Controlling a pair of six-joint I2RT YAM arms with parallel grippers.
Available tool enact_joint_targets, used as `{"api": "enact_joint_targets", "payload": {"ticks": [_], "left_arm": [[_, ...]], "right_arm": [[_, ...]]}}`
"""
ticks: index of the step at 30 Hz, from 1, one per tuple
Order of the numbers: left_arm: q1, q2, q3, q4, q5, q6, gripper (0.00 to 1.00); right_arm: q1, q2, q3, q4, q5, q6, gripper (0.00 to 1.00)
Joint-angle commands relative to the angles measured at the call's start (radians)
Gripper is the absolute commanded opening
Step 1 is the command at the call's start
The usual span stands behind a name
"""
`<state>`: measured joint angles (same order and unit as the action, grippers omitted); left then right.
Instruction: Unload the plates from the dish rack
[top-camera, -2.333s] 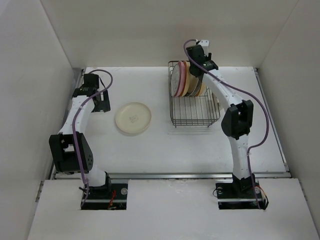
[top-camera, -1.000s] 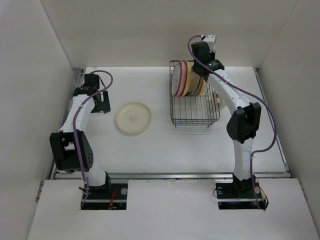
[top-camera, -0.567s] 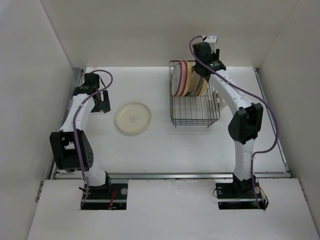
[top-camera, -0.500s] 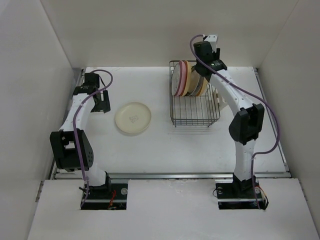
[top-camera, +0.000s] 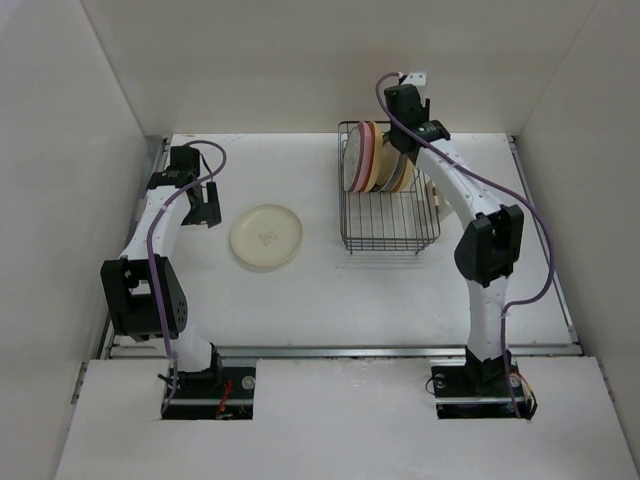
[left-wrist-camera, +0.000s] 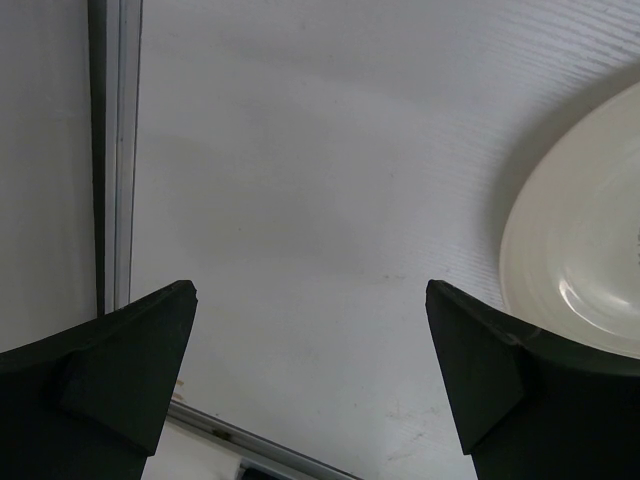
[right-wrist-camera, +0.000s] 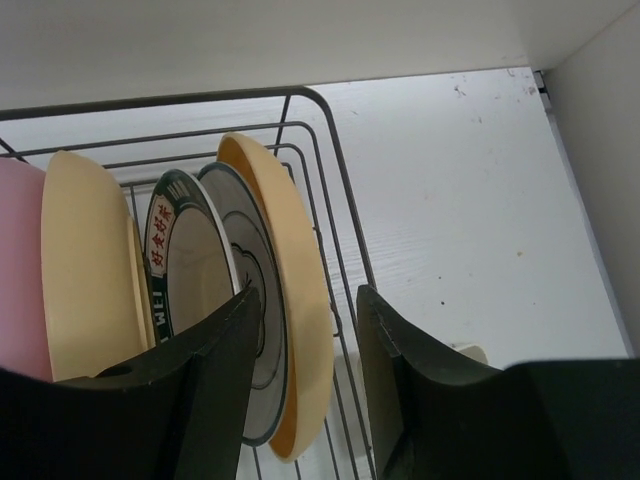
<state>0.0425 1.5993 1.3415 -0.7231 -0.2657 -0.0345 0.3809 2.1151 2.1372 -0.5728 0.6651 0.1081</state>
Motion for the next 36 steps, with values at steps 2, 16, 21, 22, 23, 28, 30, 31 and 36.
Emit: {"api": "enact_joint_targets", "payload": {"ticks": [2, 16, 21, 22, 23, 28, 30, 31, 36], "left_arm": [[-0.001, -0.001, 0.039, -0.016, -0.027, 0.001, 0.99], [-0.001, -0.001, 0.039, -0.025, -0.027, -0.008, 0.99], [-0.001, -0.001, 0.039, -0.025, -0.027, -0.008, 0.99], [-0.001, -0.001, 0.039, -0.025, -0.027, -0.008, 0.99], [-0.001, -0.001, 0.039, -0.025, -0.027, -0.008, 0.99], [-0.001, 0.008, 0.039, -0.025, -0.027, -0.008, 0.99], [-0.001, 0.008, 0.048, -0.025, -0.027, -0.008, 0.99], [-0.001, 0.008, 0.048, -0.025, -0.027, -0.008, 0.99], [-0.001, 0.017, 0.058, -0.035, -0.027, -0.008, 0.99]], "right_arm": [[0.009, 0.039, 0.056, 0.001, -0.007, -0.005, 0.49], [0.0, 0.008, 0.033, 0.011, 0.045, -0.005, 0.34], [0.0, -0.001, 0.033, 0.011, 0.045, -0.005, 0.23], [0.0, -0.001, 0.033, 0.011, 0.045, -0.005, 0.19], [0.0, -0.001, 0.033, 0.011, 0.054, -0.005, 0.13], [0.0, -0.02, 0.033, 0.011, 0.091, -0.005, 0.0], [0.0, -0.029, 0.053, 0.011, 0.114, -0.019, 0.0], [0.0, -0.029, 0.067, 0.011, 0.158, -0.031, 0.0], [0.021, -0.099, 0.067, 0.083, 0.301, -0.112, 0.0]]}}
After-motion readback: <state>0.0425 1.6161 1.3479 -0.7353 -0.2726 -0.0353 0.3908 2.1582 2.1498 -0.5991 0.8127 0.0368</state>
